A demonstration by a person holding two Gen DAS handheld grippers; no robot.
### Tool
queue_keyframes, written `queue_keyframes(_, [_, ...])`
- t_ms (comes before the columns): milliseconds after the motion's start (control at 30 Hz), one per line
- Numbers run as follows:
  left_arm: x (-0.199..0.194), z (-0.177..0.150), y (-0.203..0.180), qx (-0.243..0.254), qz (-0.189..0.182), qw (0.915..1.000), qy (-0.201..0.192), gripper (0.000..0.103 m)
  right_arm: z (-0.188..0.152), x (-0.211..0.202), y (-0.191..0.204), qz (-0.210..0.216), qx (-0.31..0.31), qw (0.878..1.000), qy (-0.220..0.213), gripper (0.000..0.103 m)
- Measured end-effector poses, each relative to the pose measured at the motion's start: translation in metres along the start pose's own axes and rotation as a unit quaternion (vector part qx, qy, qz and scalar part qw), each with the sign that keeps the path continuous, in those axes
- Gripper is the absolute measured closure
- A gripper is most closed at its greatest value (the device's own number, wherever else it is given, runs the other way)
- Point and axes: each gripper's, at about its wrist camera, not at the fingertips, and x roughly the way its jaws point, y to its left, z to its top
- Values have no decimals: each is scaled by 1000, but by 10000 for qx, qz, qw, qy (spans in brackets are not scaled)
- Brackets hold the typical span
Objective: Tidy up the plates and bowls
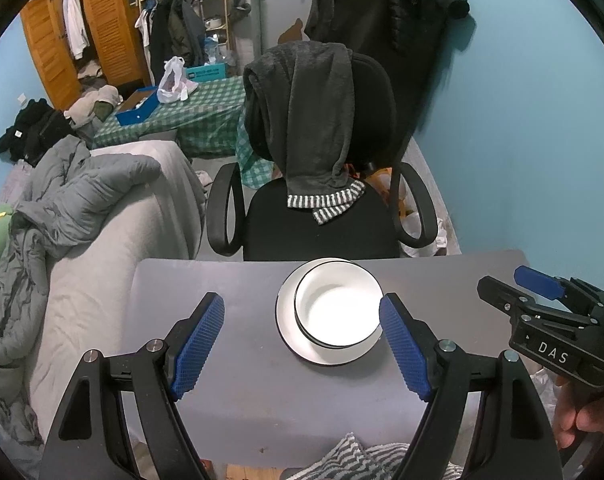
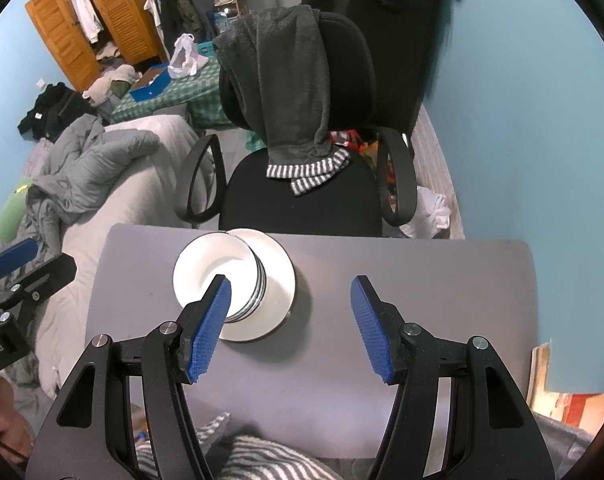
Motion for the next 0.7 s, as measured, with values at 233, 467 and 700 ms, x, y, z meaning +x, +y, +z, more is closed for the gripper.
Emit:
queue_keyframes(233, [-1,-1,-2,49,113,9999,17,22,-3,-1,0,39,42,10000,63,42])
queue_keyframes(467, [-1,0,0,16,78,9999,82,22,-3,-2,0,37,38,10000,50,42])
queue_keyframes(700, [-2,2,-1,94,133,9998,63,22,-4,-3,-1,34,52,10000,40,42])
